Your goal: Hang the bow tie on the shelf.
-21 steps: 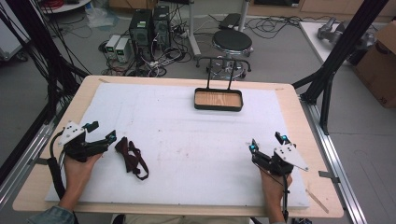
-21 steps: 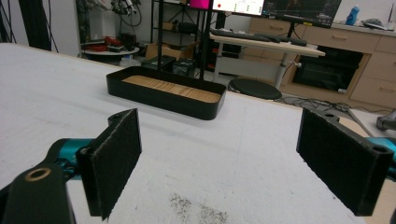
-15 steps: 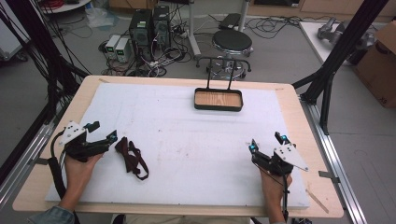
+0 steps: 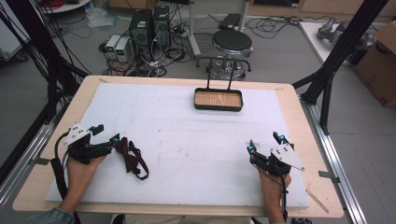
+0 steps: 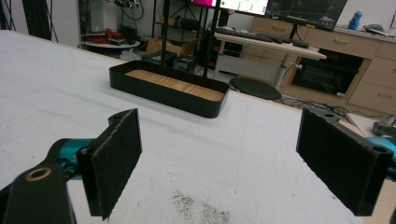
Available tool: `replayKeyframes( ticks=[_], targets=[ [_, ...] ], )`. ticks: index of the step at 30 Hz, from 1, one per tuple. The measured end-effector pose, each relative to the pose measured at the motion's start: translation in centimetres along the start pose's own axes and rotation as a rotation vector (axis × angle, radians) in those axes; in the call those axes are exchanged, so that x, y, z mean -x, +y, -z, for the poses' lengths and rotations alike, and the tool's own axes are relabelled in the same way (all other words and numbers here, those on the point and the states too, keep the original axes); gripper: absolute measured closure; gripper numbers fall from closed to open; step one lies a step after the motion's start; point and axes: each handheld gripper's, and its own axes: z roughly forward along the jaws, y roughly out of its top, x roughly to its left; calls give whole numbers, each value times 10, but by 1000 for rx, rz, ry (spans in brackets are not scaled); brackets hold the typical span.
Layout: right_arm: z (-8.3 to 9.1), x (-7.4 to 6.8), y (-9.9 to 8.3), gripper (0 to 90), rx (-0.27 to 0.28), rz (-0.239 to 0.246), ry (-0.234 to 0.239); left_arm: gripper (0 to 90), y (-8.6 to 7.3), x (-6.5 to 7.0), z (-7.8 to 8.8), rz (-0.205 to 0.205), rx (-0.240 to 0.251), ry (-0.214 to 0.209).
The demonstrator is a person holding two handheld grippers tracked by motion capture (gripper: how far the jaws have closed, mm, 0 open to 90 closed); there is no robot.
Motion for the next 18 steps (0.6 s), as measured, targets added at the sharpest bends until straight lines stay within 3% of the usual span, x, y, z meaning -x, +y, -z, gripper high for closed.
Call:
replayKeyframes(
  ticks=[5, 11, 18],
  targets=[
    [0, 0, 0, 133, -3, -1, 0, 243, -4, 6, -8, -5, -52, -11],
    [-1, -1, 0, 133, -11, 11, -3, 265, -8, 11, -16, 26, -134, -47],
    [-1, -3, 0, 133, -15, 23, -3, 282, -11, 15, -13, 59, -188, -5]
  ],
)
